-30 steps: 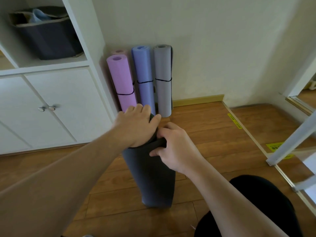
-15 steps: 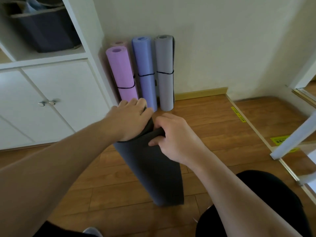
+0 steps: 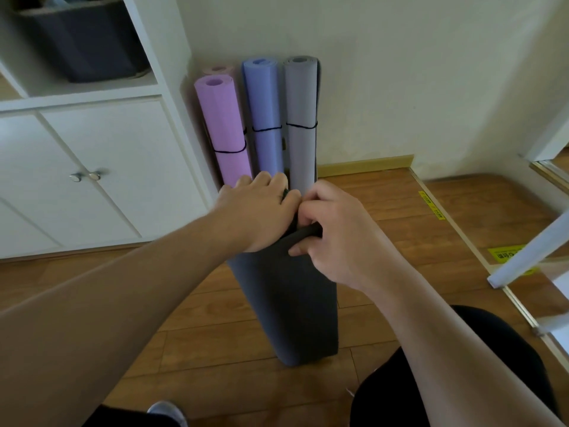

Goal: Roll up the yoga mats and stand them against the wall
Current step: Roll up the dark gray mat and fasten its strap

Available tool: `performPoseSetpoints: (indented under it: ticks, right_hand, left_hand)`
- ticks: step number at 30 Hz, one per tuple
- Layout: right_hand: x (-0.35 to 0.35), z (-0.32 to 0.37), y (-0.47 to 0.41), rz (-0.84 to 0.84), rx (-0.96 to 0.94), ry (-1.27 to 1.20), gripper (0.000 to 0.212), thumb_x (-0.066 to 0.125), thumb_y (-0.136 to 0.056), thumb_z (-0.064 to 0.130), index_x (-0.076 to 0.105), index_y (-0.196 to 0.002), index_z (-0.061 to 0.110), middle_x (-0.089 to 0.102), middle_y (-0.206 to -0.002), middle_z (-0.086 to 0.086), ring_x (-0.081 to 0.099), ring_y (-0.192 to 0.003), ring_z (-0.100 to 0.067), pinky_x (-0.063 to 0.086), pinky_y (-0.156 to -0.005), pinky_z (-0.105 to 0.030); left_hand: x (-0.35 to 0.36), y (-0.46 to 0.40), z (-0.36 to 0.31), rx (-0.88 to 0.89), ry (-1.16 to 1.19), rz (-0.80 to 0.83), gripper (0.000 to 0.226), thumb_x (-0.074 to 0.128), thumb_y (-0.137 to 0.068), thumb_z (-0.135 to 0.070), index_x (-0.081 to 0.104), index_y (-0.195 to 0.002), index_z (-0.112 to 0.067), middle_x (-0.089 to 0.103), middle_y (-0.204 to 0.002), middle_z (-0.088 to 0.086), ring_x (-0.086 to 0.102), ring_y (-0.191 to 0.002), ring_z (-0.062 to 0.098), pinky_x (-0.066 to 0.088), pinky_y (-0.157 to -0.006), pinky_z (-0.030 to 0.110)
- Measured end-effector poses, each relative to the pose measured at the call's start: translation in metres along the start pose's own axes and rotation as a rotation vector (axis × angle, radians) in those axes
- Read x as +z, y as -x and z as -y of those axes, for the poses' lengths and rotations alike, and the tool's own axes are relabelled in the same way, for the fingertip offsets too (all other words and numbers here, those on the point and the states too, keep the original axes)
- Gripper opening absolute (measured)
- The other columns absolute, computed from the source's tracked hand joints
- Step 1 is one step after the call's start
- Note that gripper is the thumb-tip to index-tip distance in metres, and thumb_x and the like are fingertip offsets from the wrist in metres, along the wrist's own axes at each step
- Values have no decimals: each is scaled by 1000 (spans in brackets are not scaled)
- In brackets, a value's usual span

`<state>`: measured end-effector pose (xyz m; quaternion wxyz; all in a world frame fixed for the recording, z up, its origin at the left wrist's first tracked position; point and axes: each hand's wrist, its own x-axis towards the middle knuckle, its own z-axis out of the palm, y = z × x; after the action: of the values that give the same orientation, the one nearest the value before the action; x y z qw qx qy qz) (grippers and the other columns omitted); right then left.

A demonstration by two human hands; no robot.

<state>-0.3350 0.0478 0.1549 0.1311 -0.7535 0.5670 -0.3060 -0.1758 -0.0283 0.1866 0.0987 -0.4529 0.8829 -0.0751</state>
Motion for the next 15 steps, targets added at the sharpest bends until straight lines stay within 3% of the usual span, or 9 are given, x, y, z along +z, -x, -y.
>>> performPoseSetpoints:
  ticks: [4, 9, 12, 15]
  right_hand:
    - [-1, -5, -1, 27, 41, -89, 45, 95, -75, 24, 52, -74, 38, 49, -104, 19, 53, -94, -1, 41, -82, -15]
    - [-7, -7, 2, 121, 98, -136, 31, 93, -77, 26, 62, -79, 32, 57, -108, 17, 55, -101, -4, 48, -92, -28]
    - [-12, -9, 4, 127, 116, -148, 29, 93, -76, 25, 64, -79, 30, 60, -107, 15, 58, -98, -4, 51, -91, -29]
    - [-13, -11, 8, 119, 135, -139, 31, 94, -76, 26, 64, -78, 34, 59, -103, 17, 56, -95, -2, 49, -86, -26]
  left_hand:
    - [3, 3, 0, -34, 84, -27, 51, 7, -93, -56, 36, -125, -29, 40, -123, 4, 46, -109, 34, 52, -88, 56]
    - [6, 10, 0, 9, 165, -78, 60, -4, -92, -60, 39, -124, -34, 39, -115, -2, 37, -98, 22, 46, -83, 46]
    - [4, 14, -1, 24, 158, -61, 66, -7, -88, -65, 43, -121, -36, 40, -112, -4, 41, -99, 24, 43, -82, 45]
    - [2, 20, -9, 30, 158, -41, 62, -6, -89, -67, 38, -122, -39, 43, -122, -1, 43, -108, 27, 47, -90, 50]
